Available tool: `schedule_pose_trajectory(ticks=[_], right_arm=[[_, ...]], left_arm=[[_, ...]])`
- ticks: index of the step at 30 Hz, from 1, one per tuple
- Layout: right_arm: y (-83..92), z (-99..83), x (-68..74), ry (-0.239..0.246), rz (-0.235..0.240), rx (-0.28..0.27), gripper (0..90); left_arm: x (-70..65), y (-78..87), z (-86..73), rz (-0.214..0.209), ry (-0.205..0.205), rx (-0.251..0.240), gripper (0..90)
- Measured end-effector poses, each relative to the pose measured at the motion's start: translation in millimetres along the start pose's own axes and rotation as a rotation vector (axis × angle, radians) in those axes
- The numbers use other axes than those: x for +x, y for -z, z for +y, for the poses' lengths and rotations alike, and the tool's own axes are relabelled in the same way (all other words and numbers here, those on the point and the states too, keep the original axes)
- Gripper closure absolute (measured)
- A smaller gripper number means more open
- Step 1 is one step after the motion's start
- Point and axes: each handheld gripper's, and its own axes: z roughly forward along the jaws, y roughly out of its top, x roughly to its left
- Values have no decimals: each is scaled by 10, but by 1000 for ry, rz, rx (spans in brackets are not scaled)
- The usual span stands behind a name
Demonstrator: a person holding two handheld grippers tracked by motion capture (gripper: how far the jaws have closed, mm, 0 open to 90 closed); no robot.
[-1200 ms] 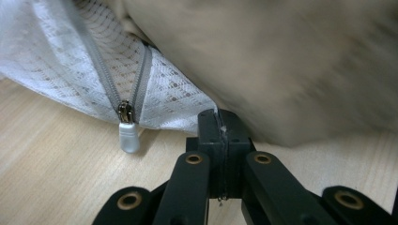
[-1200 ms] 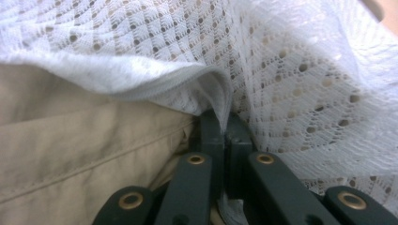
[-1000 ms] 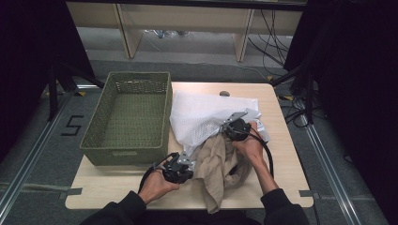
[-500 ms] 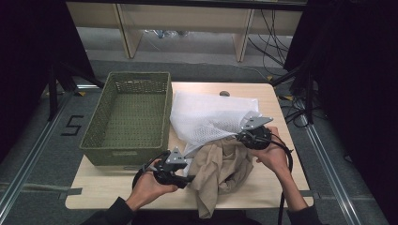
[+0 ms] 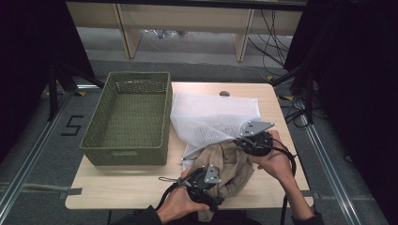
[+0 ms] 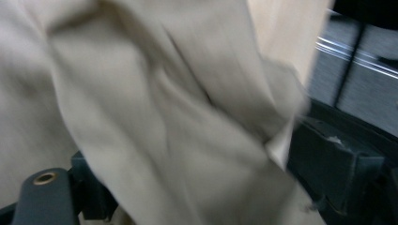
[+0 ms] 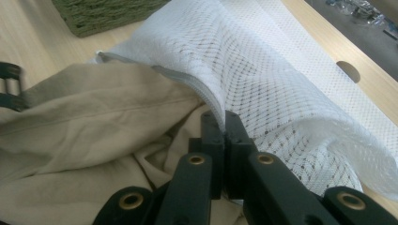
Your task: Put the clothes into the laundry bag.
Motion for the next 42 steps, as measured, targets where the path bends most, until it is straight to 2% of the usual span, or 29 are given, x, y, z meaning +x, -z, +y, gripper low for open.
schedule_pose_trajectory(ticks=[1, 2, 3, 4, 5, 7, 8, 9, 10, 11, 12, 13, 15, 16, 18, 20, 22, 24, 26, 28, 29, 30, 32, 34, 35, 36, 39, 40, 42], right_arm=[[-3, 0, 5, 2, -2, 2, 900], [-8, 0, 8, 12, -1, 1, 900], [-8, -2, 13, 12, 0, 0, 900], [-3, 0, 13, 14, 0, -4, 900], [22, 9, 21, 1, 3, -6, 900], [81, 46, 27, 14, 1, -29, 900], [122, 70, 17, 26, -12, -43, 900], [161, 95, 35, 7, 0, -57, 900], [209, 126, 33, 20, 5, -75, 900], [269, 158, 45, 14, -2, -93, 900], [302, 176, 50, 18, -6, -102, 900], [346, 200, 59, 27, 3, -122, 900], [400, 222, 73, 16, 5, -137, 900], [405, 225, 76, 22, 9, -135, 900], [382, 193, 78, 20, 0, -118, 900], [310, 122, 78, 13, 15, -96, 900], [223, 38, 80, 1, 30, -63, 900], [142, -35, 79, -10, 34, -43, 900], [99, -92, 63, -30, 47, -15, 900], [76, -125, 52, -41, 52, -7, 900], [60, -143, 51, -42, 34, -14, 900], [54, -152, 46, -37, 44, -8, 900], [43, -165, 39, -39, 37, -12, 900], [43, -171, 36, -49, 35, -6, 900], [37, -172, 38, -43, 40, -4, 900], [38, -172, 44, -48, 37, -3, 900], [32, -163, 34, -36, 39, -3, 900], [34, -164, 40, -46, 36, 3, 900], [25, -165, 47, -45, 36, 4, 900]], left_arm=[[18, -15, 25, 6, -31, -5, 363], [38, -24, 54, 3, -40, -40, 472], [65, -18, 89, 6, -31, -70, 627], [99, 7, 144, 21, -9, -97, 740], [119, 25, 185, 30, -9, -107, 799], [182, 114, 318, 67, -8, -143, 837], [203, 151, 364, 83, 7, -170, 849], [236, 207, 426, 99, 28, -206, 854], [304, 279, 506, 130, 42, -232, 858], [346, 315, 547, 137, 57, -260, 860], [420, 354, 608, 179, 72, -279, 862], [472, 348, 635, 196, 75, -287, 862], [615, 252, 645, 227, 122, -290, 854], [680, 170, 623, 229, 164, -305, 843], [750, 4, 564, 202, 263, -323, 795], [762, -70, 506, 169, 281, -330, 748], [746, -50, 478, 165, 269, -321, 688], [738, 0, 454, 144, 285, -327, 573], [727, 68, 413, 116, 276, -304, 446], [694, 128, 355, 112, 262, -282, 353], [682, 164, 321, 110, 254, -272, 313], [667, 204, 285, 102, 250, -263, 281], [617, 288, 206, 110, 234, -231, 222], [572, 366, 114, 85, 206, -186, 170], [550, 386, 80, 89, 202, -169, 163], [536, 427, 18, 99, 171, -139, 165], [471, 444, -99, 107, 181, -87, 163], [458, 429, -138, 91, 176, -66, 164], [411, 390, -206, 94, 166, -23, 163]])
